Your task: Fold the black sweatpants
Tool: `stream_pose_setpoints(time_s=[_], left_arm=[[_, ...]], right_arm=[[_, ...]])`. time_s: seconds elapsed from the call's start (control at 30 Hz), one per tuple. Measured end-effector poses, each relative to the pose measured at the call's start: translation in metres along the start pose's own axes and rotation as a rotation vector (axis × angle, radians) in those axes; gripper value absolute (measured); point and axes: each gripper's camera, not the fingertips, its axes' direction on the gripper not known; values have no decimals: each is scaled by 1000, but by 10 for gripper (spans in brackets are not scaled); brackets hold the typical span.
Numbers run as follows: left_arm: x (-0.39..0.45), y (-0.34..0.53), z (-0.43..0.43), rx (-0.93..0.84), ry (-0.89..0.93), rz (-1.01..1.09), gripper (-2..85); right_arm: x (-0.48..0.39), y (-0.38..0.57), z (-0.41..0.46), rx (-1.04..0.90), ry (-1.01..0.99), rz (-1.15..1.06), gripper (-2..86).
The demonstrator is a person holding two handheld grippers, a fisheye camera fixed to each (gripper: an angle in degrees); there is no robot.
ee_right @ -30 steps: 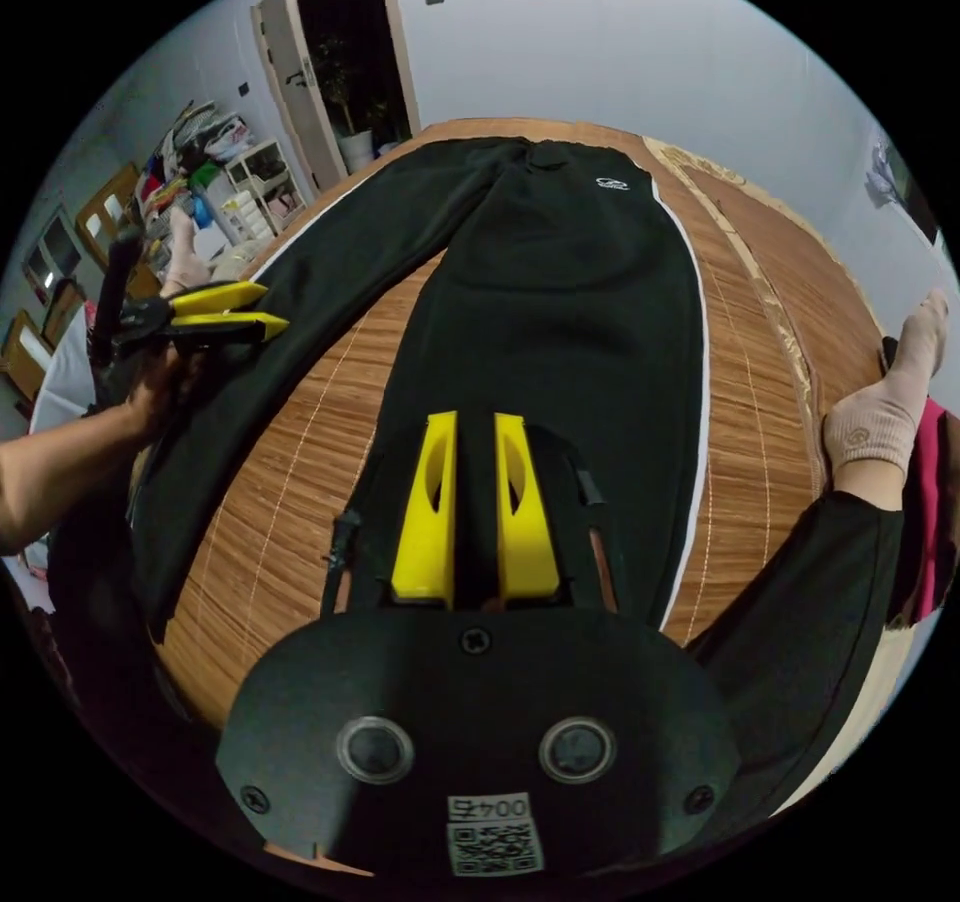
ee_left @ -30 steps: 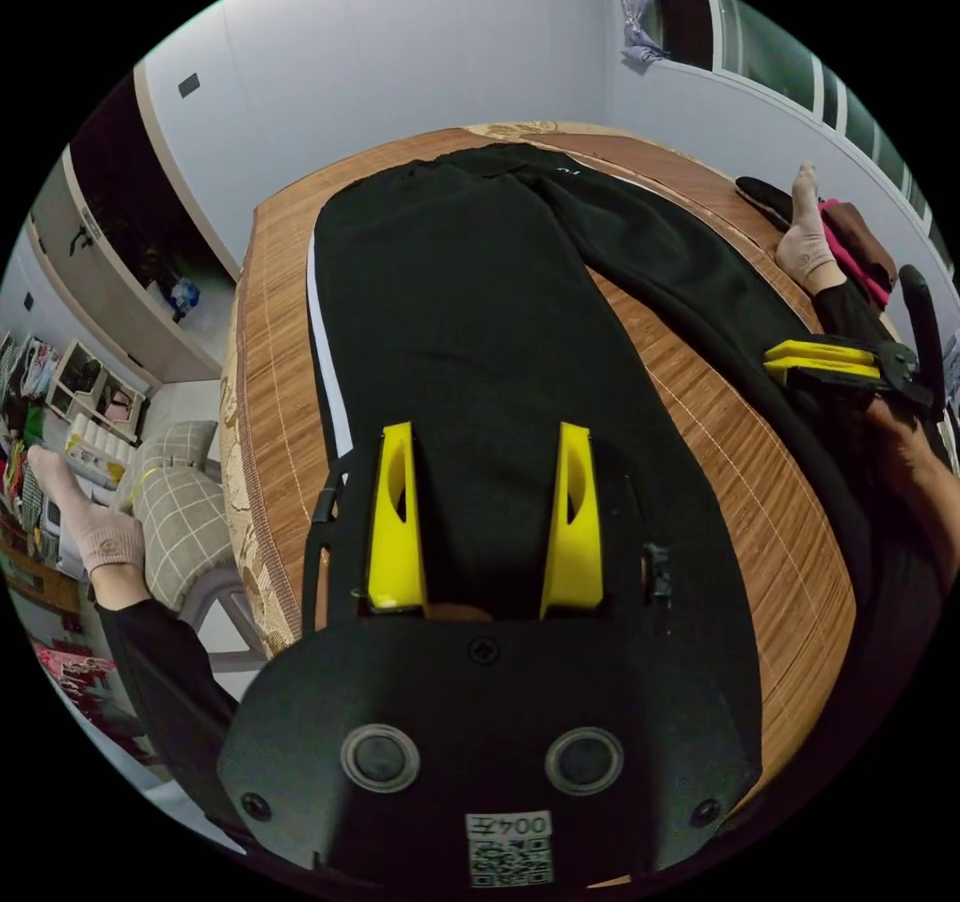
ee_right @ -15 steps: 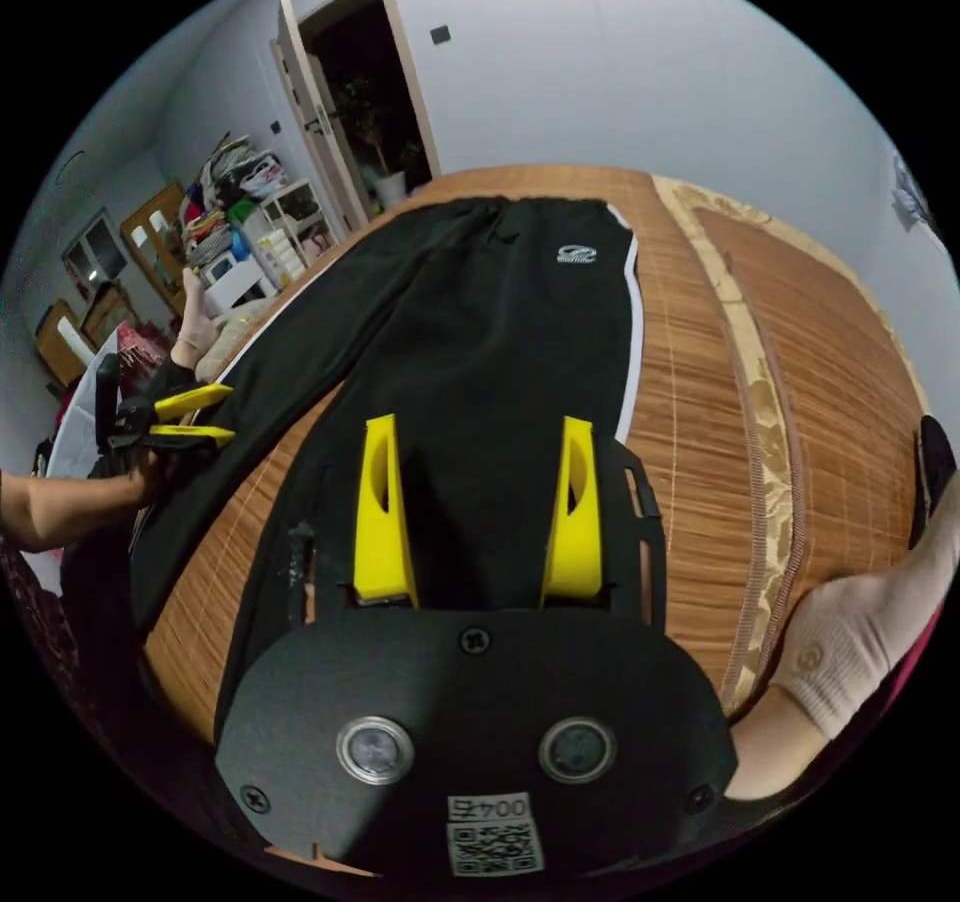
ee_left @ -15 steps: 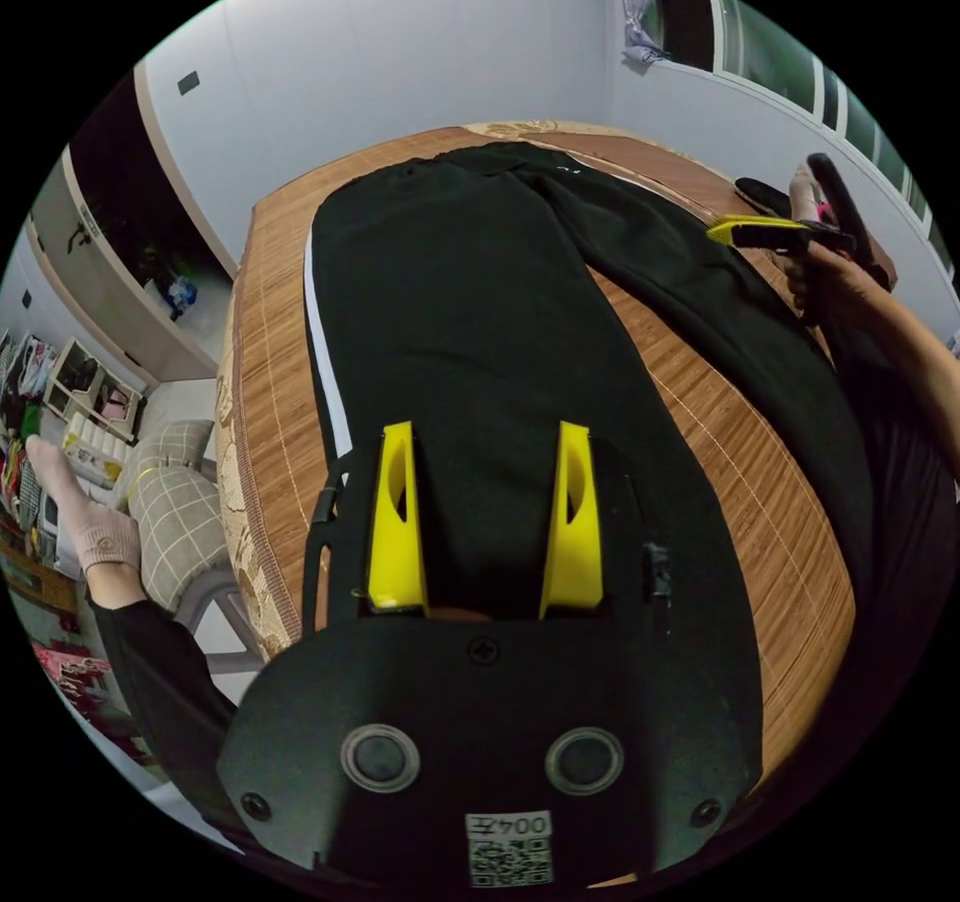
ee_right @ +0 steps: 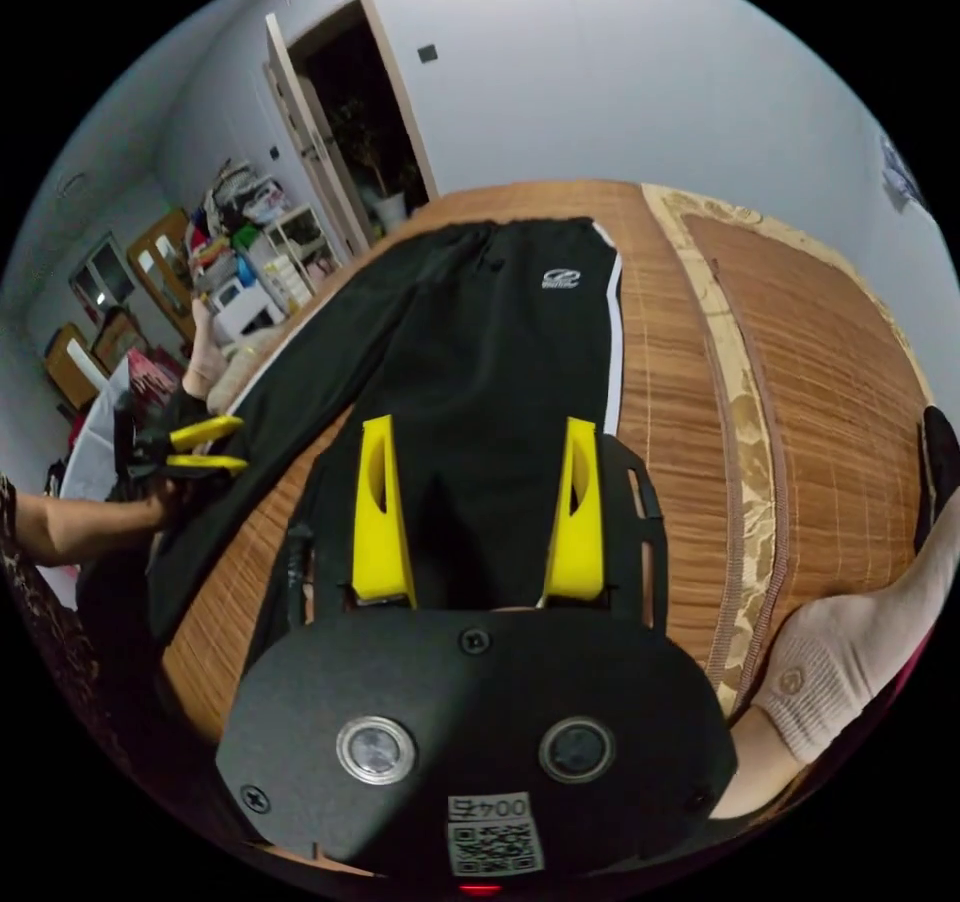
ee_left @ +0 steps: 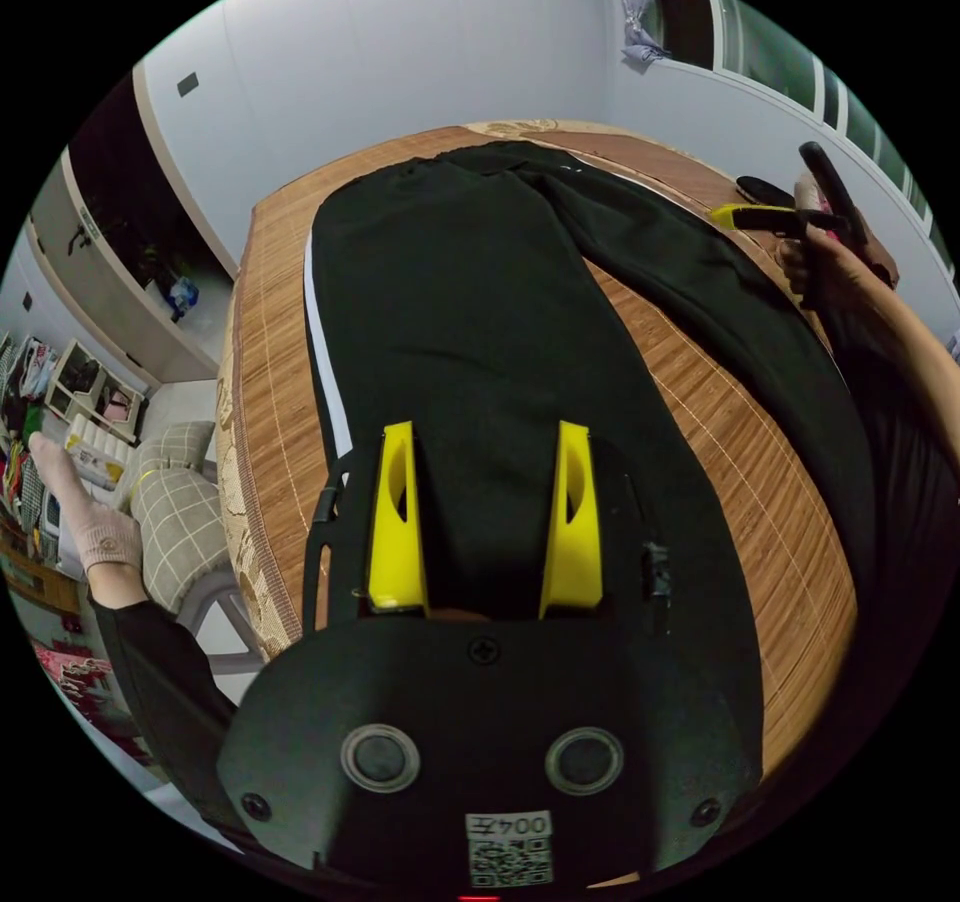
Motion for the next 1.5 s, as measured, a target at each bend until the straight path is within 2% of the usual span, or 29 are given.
stream_pose_setpoints(time_s=[0.13, 0.37, 0.57, 0.73, 0.9, 1.1, 1.2, 1.33, 1.43, 1.5], left_arm=[[1, 1, 2, 3, 3, -1, 185], [4, 4, 4, 11, 2, -1, 186], [8, 8, 4, 16, 0, -1, 186], [12, 11, 4, 15, 1, -1, 186], [17, 15, 3, 14, 2, 0, 185], [22, 18, 0, -1, 7, 0, 185], [23, 17, 0, -24, 16, 0, 183], [20, 13, -2, -49, 42, -14, 174], [14, 8, -15, -160, 95, -29, 154], [10, 19, -38, -135, 297, -8, 154]], right_arm=[[17, -30, 1, 29, 11, 37, 205], [43, -88, 61, -193, 130, 80, 225], [40, -85, 53, -160, 117, 98, 230], [-25, -52, 11, -173, 12, 44, 226], [-121, 28, -20, -326, -63, 99, 218], [-154, 75, -7, -368, 4, 276, 183], [-154, 76, 4, -389, 56, 272, 147], [-159, 80, 6, -365, 60, 269, 142], [-168, 84, 6, -345, 65, 264, 147], [-175, 85, 8, -346, 81, 252, 147]])
